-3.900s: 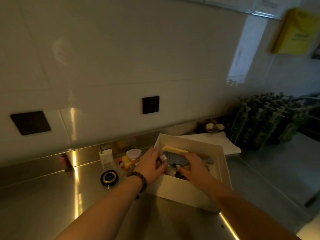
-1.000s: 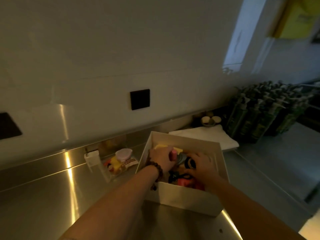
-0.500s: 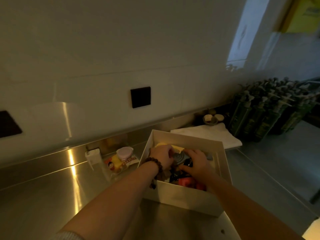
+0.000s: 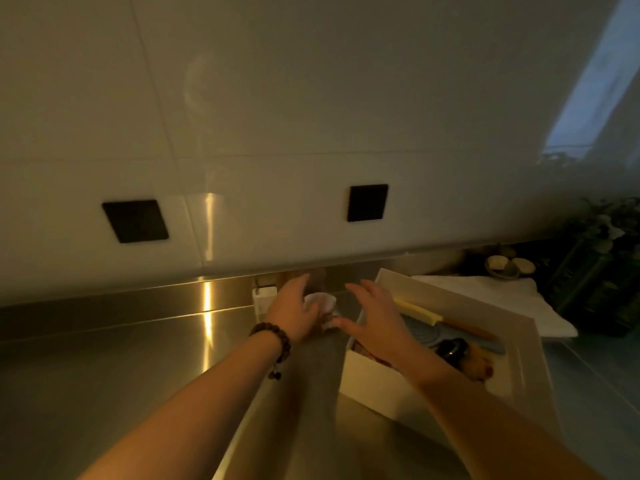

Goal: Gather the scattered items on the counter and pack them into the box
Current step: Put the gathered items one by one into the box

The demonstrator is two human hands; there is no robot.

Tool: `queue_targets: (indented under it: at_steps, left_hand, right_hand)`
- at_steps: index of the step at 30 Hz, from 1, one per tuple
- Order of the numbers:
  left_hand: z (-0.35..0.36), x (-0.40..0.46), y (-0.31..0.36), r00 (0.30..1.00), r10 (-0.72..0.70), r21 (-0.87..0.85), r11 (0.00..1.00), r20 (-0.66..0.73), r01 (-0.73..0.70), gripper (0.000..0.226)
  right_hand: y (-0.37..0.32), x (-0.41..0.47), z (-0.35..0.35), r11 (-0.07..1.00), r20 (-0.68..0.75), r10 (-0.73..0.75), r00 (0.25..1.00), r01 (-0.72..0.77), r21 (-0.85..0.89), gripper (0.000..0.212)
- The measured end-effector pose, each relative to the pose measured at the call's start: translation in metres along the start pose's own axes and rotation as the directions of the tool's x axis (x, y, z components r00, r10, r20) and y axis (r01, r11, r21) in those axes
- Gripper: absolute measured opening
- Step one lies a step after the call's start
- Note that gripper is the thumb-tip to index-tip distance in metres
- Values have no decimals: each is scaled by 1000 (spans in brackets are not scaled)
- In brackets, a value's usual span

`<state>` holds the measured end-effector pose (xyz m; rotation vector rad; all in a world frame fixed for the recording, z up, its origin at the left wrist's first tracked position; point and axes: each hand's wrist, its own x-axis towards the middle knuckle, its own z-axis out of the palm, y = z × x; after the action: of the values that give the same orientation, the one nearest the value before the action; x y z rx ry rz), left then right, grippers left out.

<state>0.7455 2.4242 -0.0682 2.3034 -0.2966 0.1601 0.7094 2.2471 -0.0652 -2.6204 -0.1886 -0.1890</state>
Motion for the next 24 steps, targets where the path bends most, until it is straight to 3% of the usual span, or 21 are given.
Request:
queue_targets:
  at_steps: [7,15,19,24]
  left_hand:
    - [-23,-13,-77,977,-212,-8,977,10,212,67]
    - [-12,12,-137,935,-347,4,938,69,348,91]
    - [2,27,-150,959,-276,-138,949,65,282,72]
    - [13,36,-158,926,-377,-344,875,-37,342,49]
  right_hand:
    - [-50,33,72,987,54,-110,992,116,-110,63]
    - [-40,78,133,962,102,247,964,-232,-142,73]
    - [-30,100,146,898,89,398,913,-368,-240,87]
    - [-26,99,165,878,68,464,883,-449,-168,81]
